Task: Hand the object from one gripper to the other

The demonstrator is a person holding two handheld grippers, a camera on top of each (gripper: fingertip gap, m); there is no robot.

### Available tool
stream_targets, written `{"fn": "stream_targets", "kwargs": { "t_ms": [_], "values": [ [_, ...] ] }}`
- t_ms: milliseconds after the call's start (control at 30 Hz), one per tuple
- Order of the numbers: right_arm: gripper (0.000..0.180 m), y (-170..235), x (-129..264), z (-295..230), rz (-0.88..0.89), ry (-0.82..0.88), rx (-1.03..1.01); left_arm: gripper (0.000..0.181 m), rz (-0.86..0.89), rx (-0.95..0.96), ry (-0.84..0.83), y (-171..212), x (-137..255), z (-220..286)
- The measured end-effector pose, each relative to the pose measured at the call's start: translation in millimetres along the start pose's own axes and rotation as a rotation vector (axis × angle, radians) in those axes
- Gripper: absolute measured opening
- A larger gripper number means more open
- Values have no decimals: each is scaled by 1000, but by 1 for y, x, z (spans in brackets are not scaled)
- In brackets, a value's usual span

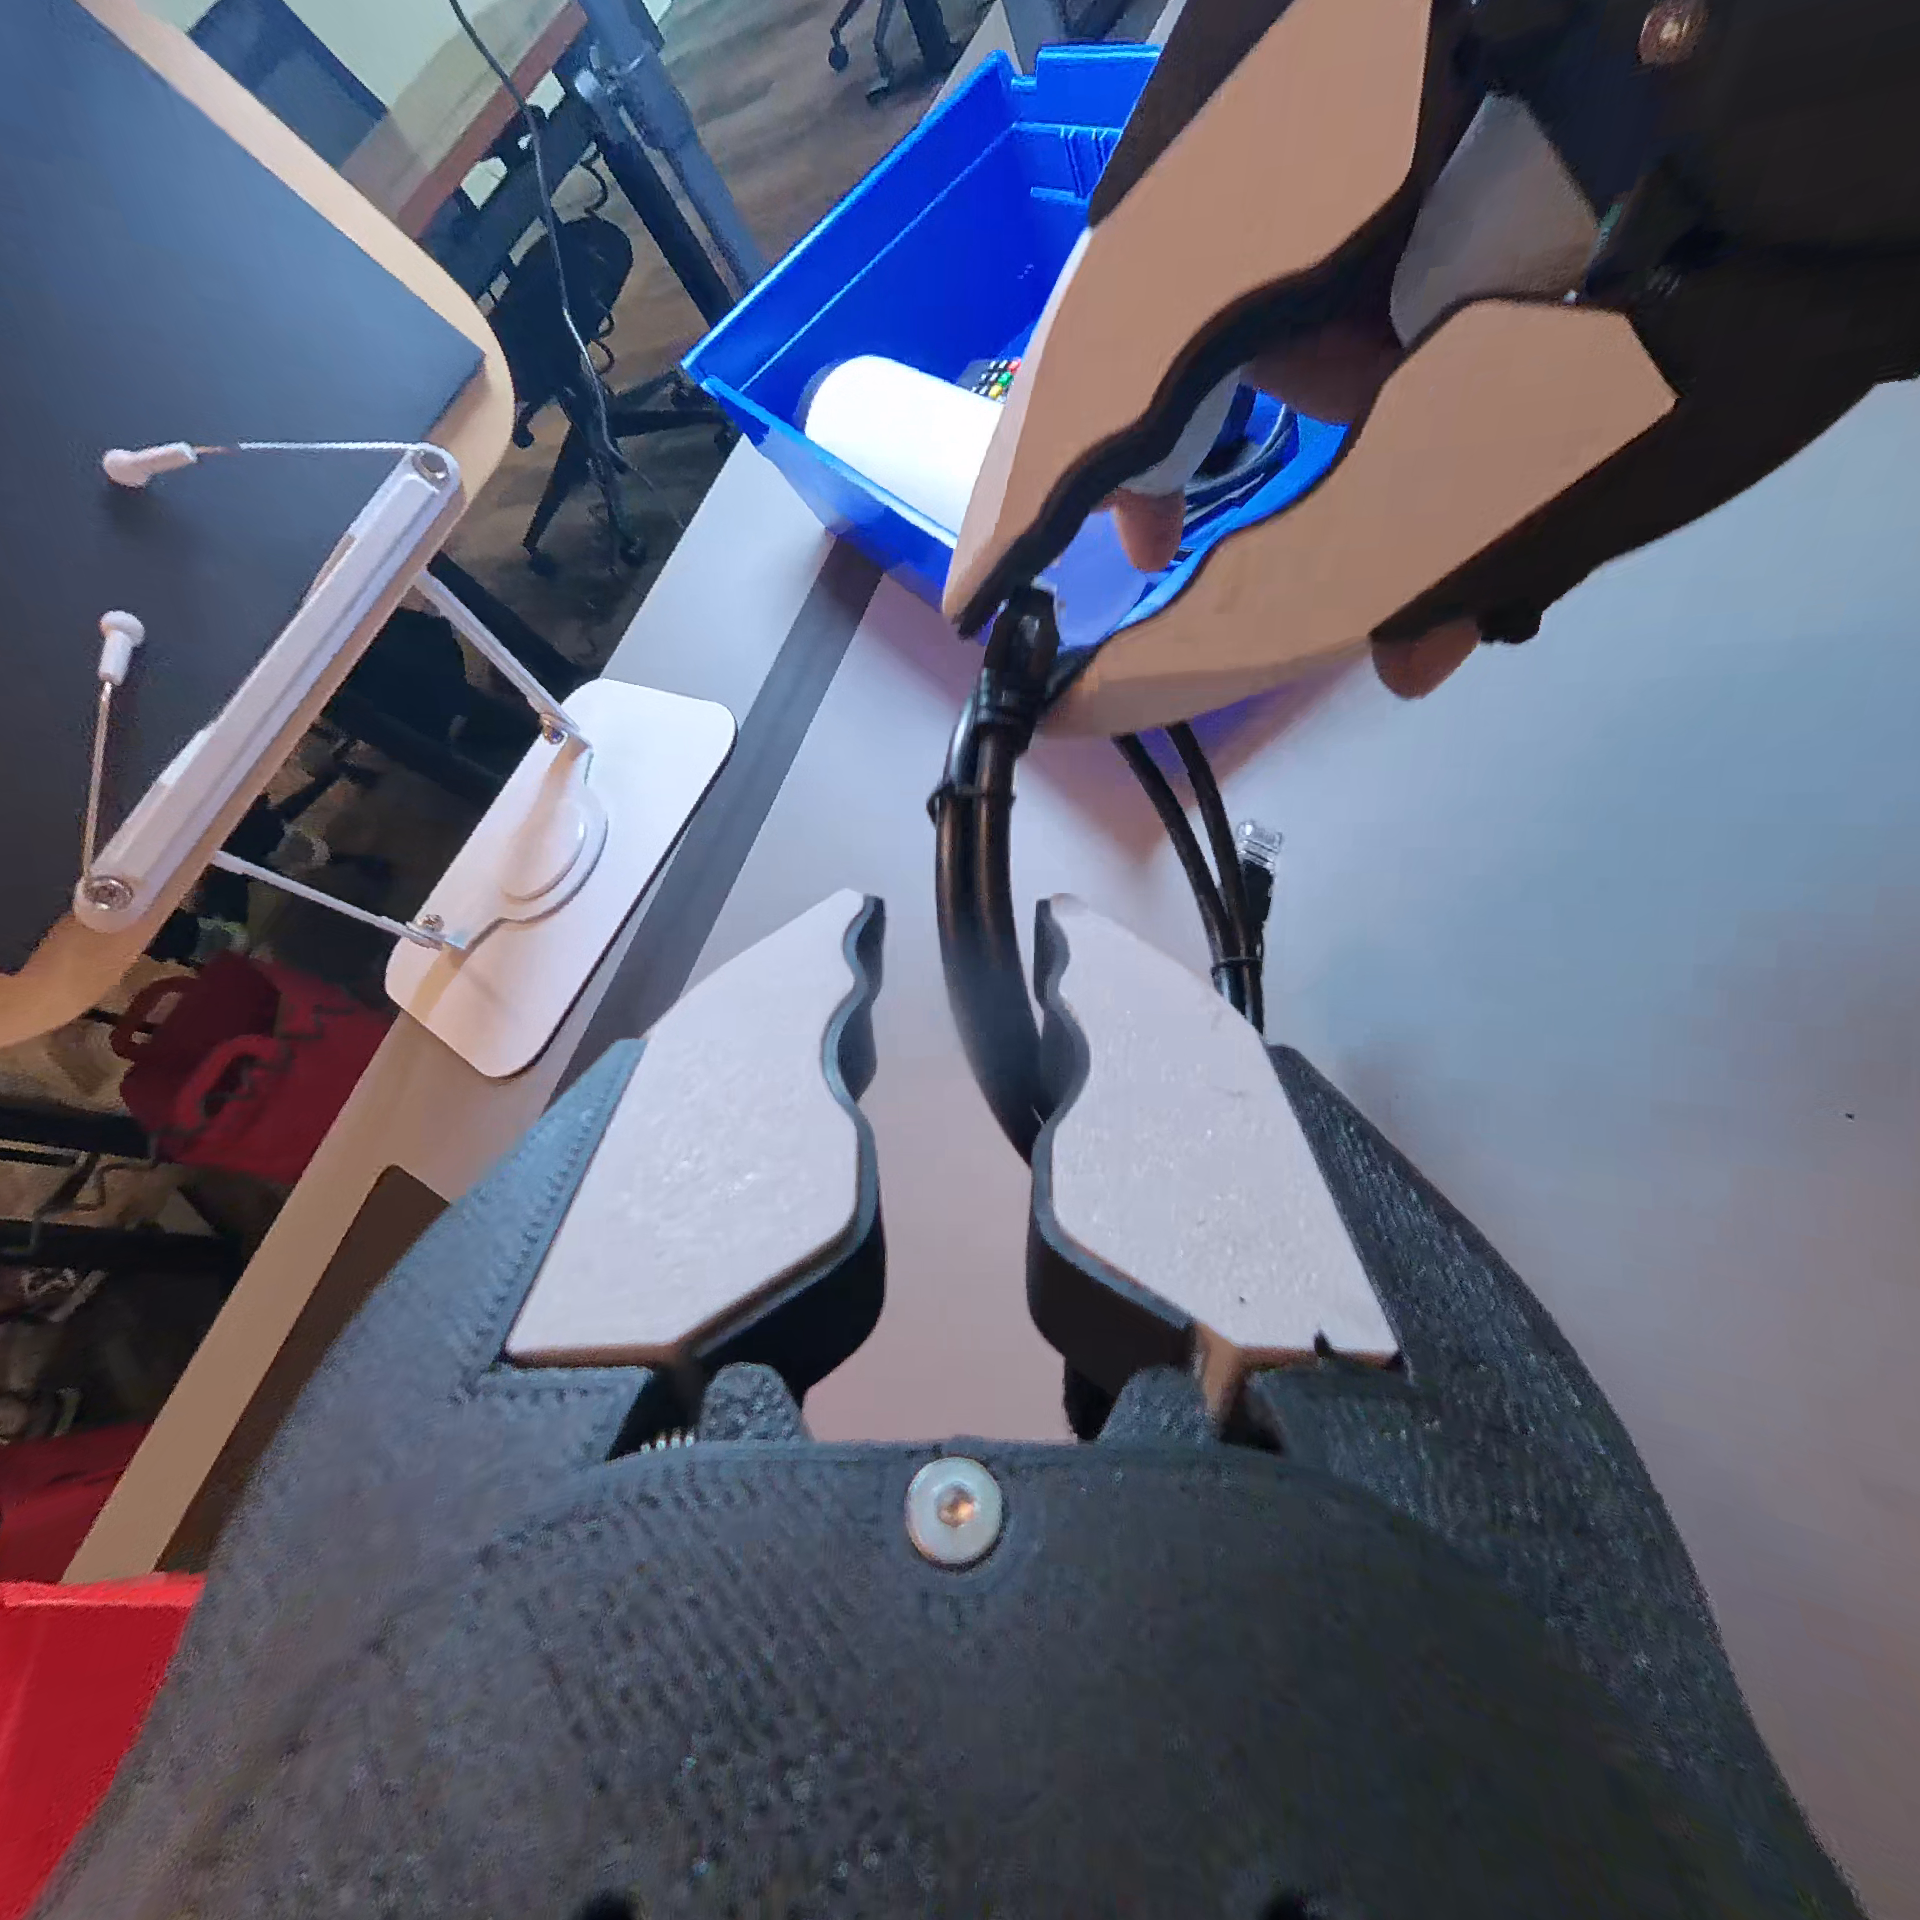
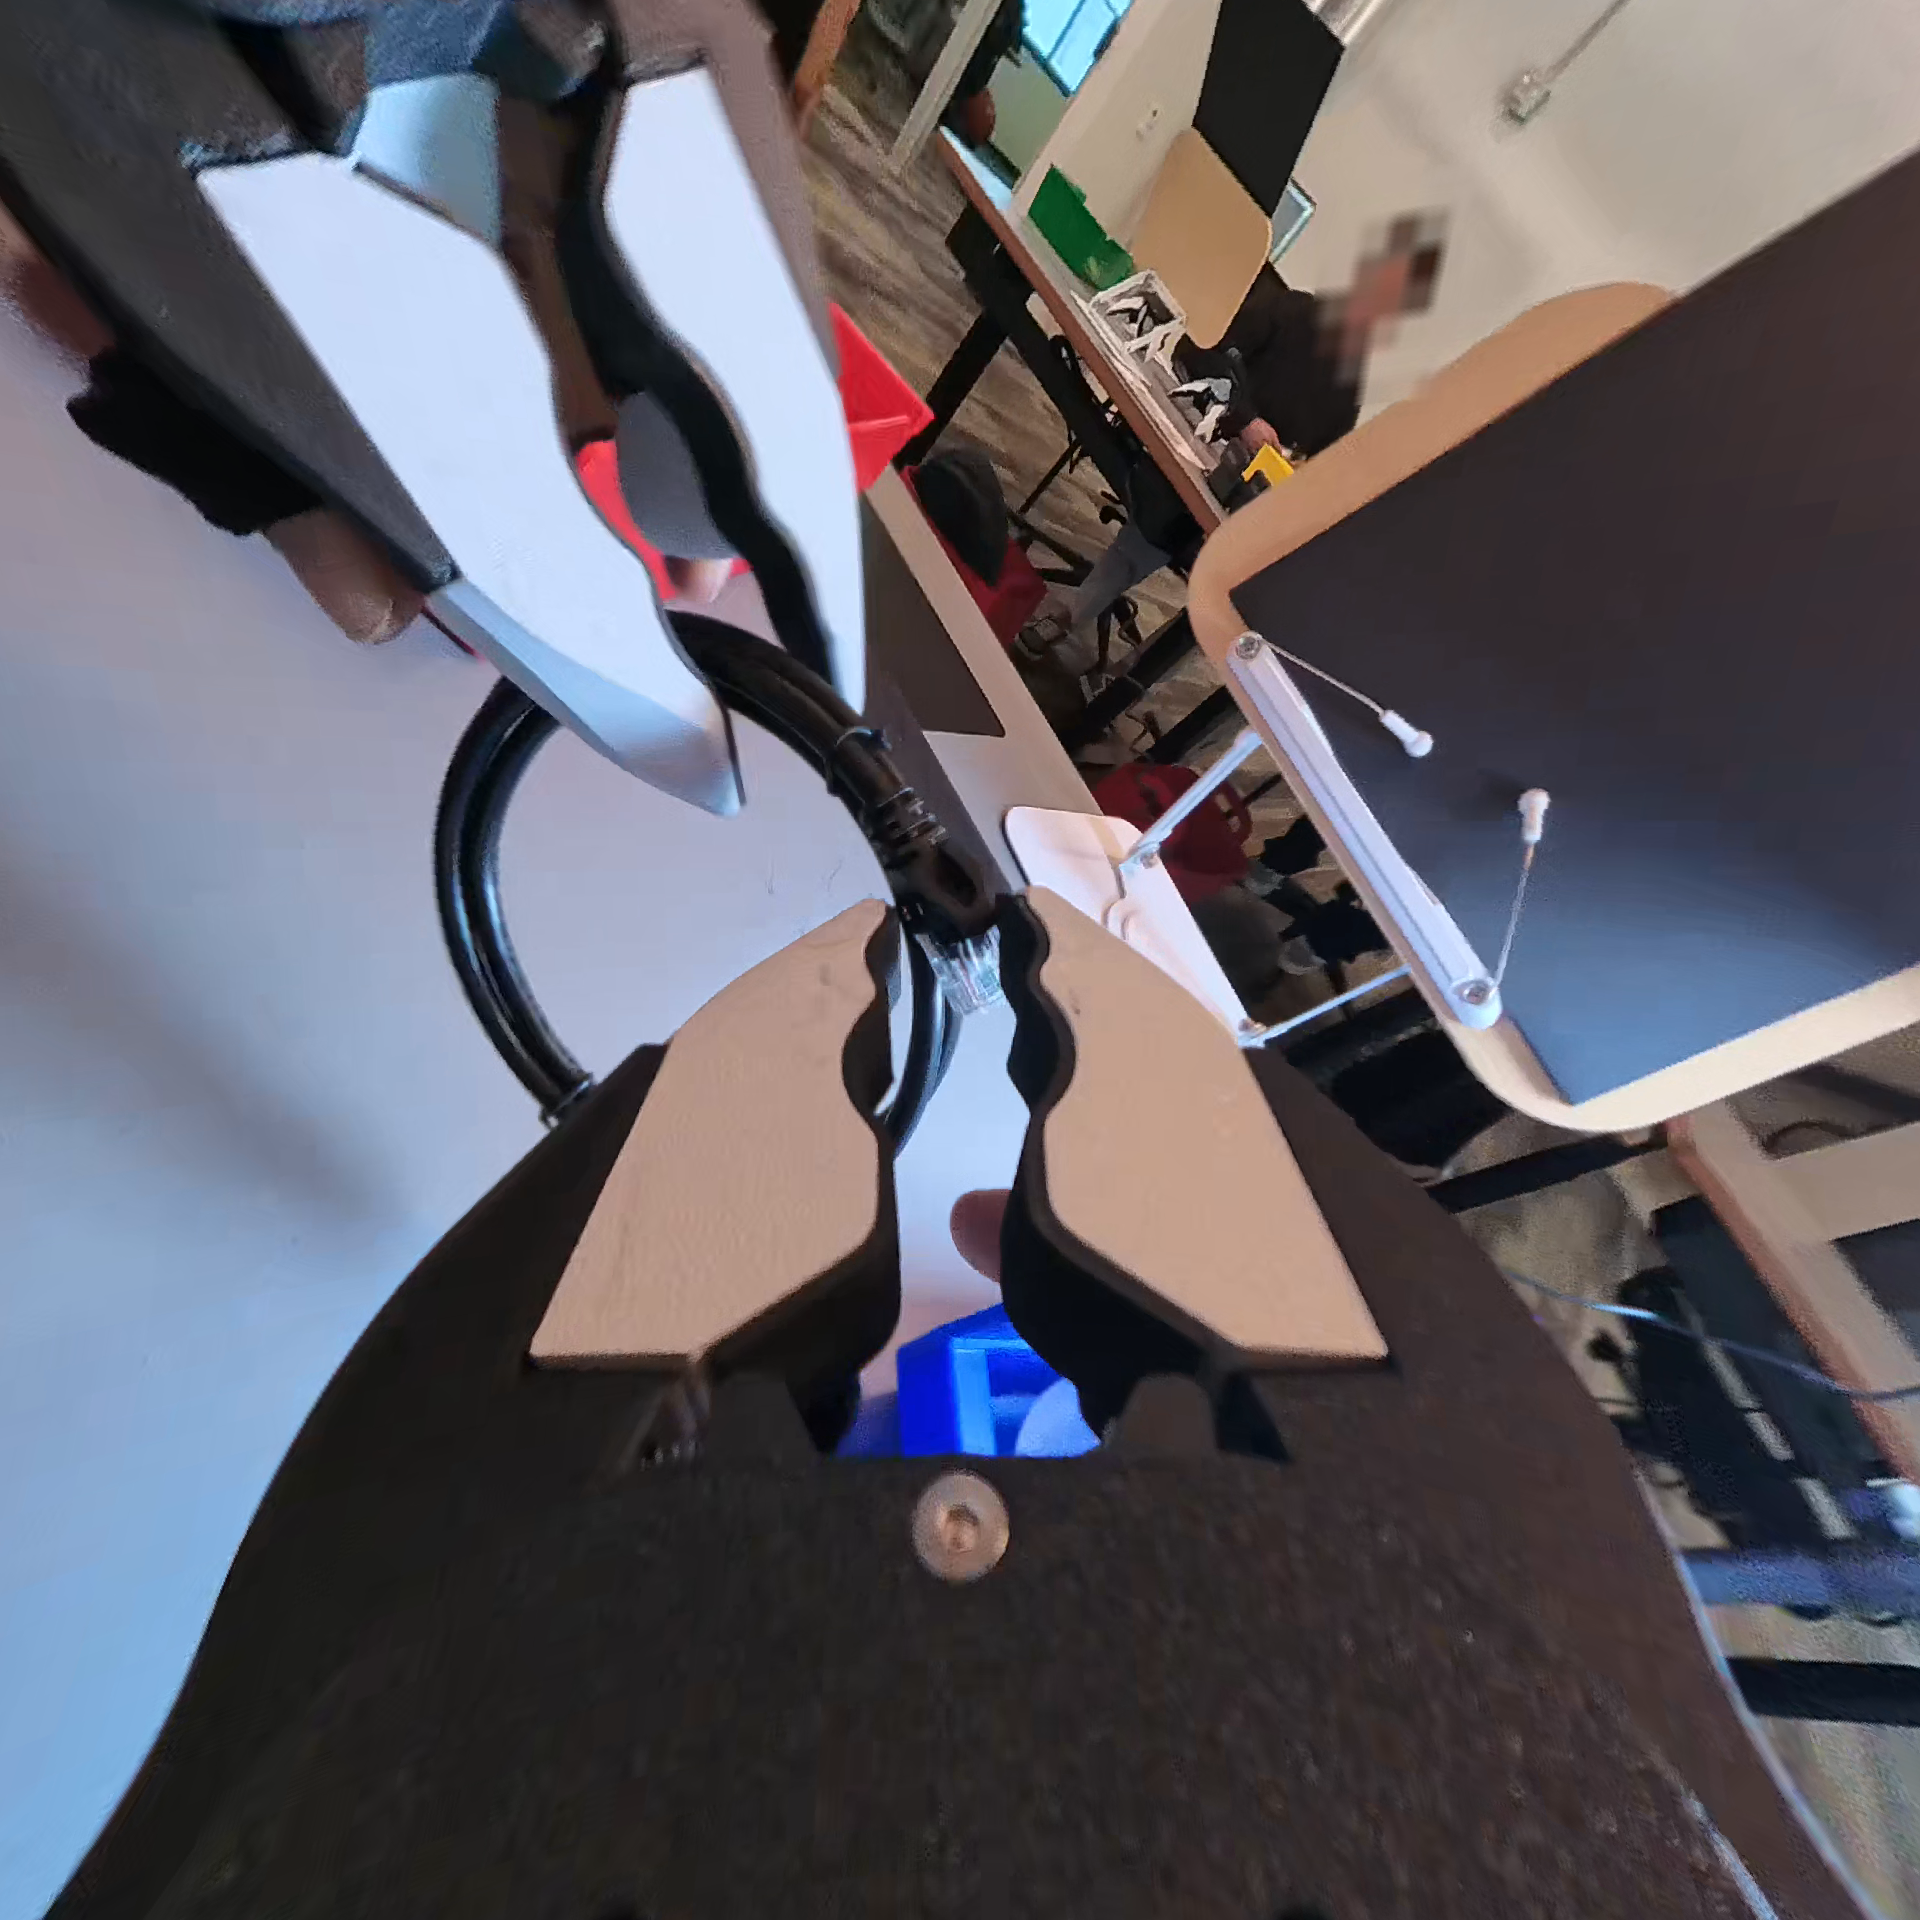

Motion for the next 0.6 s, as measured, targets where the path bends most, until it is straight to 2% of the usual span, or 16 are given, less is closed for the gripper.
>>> {"fn": "stream_targets", "kwargs": {
  "t_ms": [67,133,267,367,467,600],
  "values": [
    [18,-1,1,3,17,-18,-57,14,22,-4,-14,0,3,-3],
    [18,0,2,3,3,-33,-58,12,18,-5,-15,-2,4,-4],
    [27,1,0,-5,-52,7,124,12,-36,-30,19,1,2,2],
    [27,-1,-2,-19,-69,11,266,12,-67,-57,66,1,-1,11],
    [15,0,-3,-26,-101,8,331,12,-82,-97,69,-1,-3,16],
    [13,1,-2,-17,-92,11,216,19,24,-49,33,-8,3,8]
  ]
}}
Point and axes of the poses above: each gripper's, where its closed fingertips meet, x back along the fingers, y out of its underside, z = x × y across the jaws, the point moved 5 cm from there along x, back along the fingers, and after that the axes turned 11 degrees about -x, right-handed, at the moved point
